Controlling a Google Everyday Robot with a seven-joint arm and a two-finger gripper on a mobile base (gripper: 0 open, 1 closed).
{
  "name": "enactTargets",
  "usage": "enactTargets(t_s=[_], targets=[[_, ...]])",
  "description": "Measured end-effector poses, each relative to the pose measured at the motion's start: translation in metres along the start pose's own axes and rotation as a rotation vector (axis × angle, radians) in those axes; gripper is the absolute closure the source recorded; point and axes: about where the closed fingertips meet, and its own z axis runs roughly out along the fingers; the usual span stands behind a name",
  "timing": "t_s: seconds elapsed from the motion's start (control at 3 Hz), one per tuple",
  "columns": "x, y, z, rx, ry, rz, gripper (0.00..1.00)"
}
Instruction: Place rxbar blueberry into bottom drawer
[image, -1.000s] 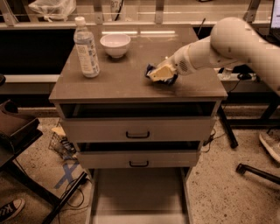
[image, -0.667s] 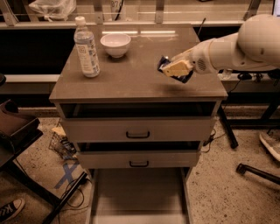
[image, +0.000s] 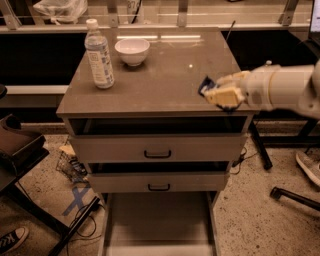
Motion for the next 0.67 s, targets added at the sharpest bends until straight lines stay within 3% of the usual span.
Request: enactTargets(t_s=[0.33,0.67], targets=[[0.072,0.045,0.000,-0.036,0.037,0.089,1.00],[0.139,0.089,0.018,-0.103,0.096,0.134,1.00]])
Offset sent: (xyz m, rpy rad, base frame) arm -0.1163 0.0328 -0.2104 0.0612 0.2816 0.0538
